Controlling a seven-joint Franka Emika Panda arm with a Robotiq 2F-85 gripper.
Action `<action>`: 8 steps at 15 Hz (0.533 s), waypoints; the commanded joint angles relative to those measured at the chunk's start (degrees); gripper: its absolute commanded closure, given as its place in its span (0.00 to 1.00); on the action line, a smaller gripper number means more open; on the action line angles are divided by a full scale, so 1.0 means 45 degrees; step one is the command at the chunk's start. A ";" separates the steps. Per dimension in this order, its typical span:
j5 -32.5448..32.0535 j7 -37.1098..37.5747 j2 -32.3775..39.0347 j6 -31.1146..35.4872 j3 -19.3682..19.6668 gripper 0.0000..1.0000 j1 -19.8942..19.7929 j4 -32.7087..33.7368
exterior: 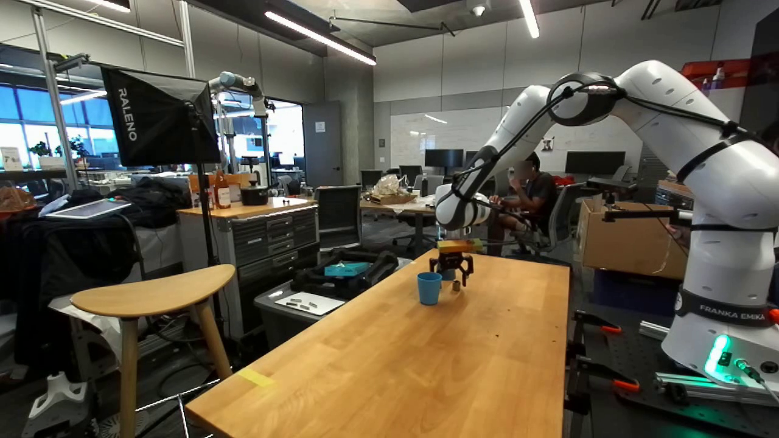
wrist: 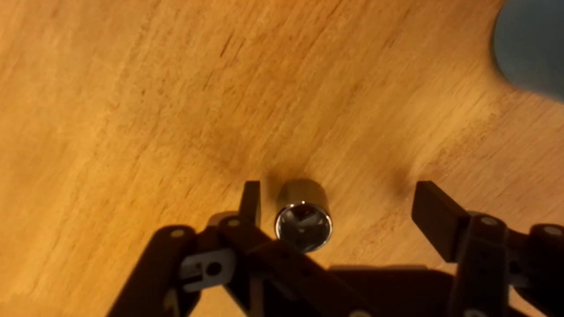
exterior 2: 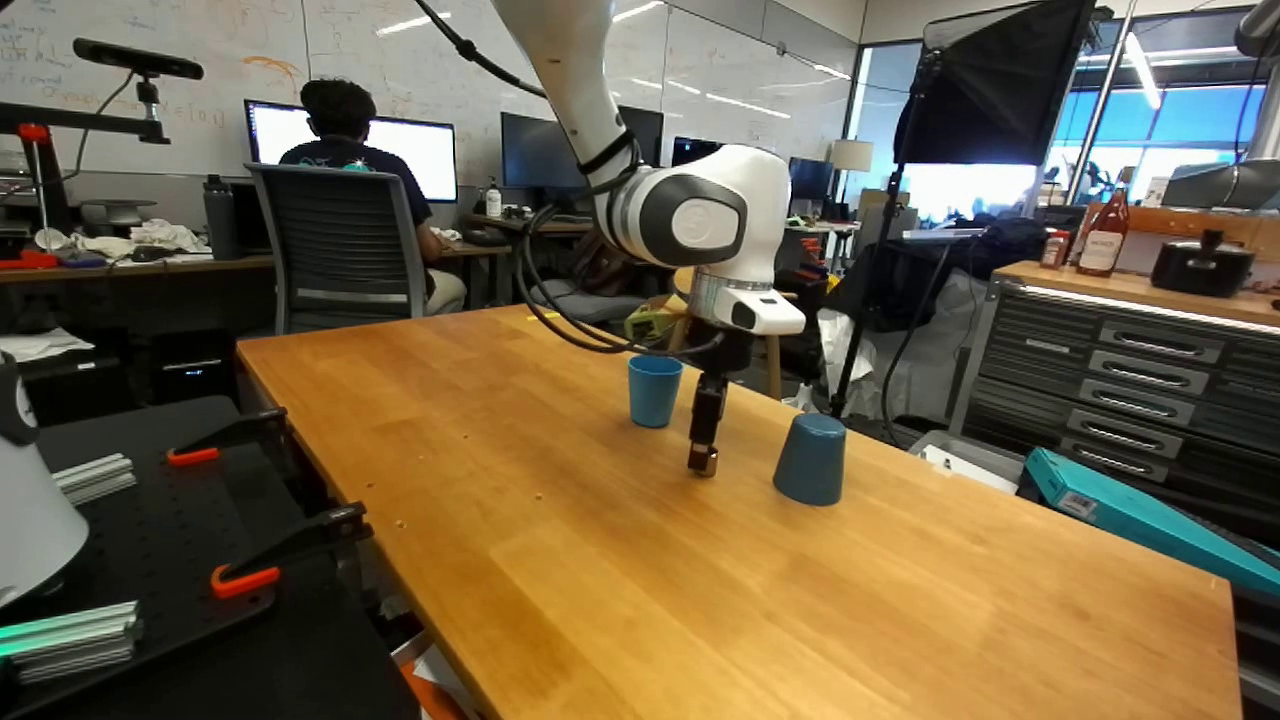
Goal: Pick up the object and put it in the light blue cup
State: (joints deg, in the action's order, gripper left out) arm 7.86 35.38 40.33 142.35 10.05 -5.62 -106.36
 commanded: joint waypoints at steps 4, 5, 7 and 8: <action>0.0138 0.0334 0.0331 0.0666 0.0435 0.66 0.0238 0.0022; 0.0116 0.0375 0.0338 0.0670 0.0468 0.73 0.0241 0.0076; -0.0012 0.0467 0.0348 0.0706 0.0640 0.88 0.0264 0.0133; -0.0032 0.0475 0.0366 0.0691 0.0708 0.94 0.0247 0.0148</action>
State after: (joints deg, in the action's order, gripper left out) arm 7.86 36.52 40.39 144.42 10.80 -5.63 -107.04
